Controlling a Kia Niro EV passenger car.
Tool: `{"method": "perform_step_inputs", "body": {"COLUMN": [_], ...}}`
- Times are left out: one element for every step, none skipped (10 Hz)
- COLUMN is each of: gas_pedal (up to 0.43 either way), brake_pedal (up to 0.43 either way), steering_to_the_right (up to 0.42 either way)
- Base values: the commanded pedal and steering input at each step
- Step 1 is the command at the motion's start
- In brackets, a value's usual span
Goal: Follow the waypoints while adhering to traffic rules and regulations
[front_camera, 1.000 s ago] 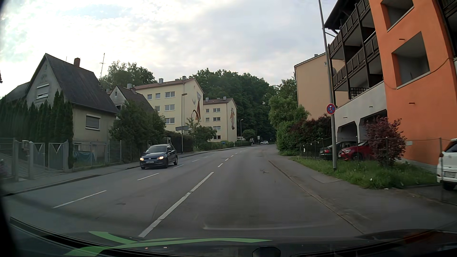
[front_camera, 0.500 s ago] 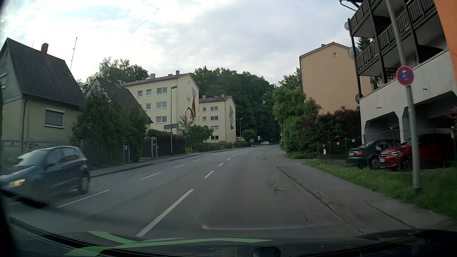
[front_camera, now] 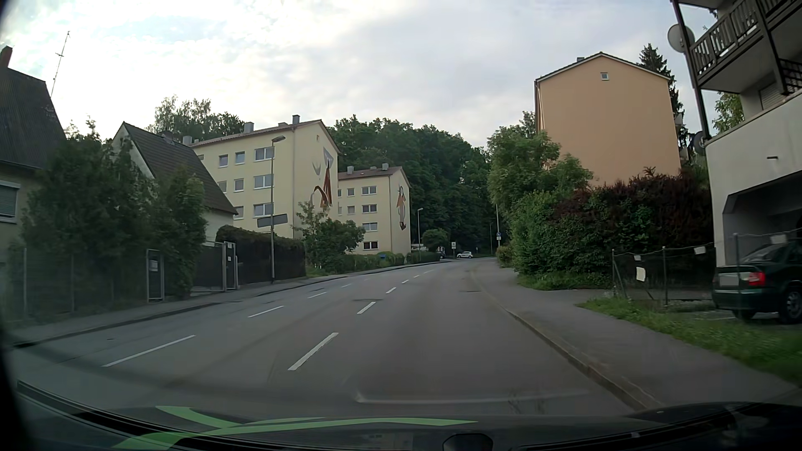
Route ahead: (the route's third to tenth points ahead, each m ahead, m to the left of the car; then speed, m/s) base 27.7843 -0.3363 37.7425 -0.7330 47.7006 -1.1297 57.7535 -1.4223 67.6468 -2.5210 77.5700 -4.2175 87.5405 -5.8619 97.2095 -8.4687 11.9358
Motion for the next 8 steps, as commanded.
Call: {"method": "perform_step_inputs", "body": {"gas_pedal": [0.177,0.169,0.130,0.087,0.087,0.087,0.087,0.087], "brake_pedal": [0.000,0.000,0.000,0.000,0.000,0.000,0.000,0.000], "steering_to_the_right": [0.001,0.001,0.001,0.001,0.002,0.003,0.005,0.007]}}
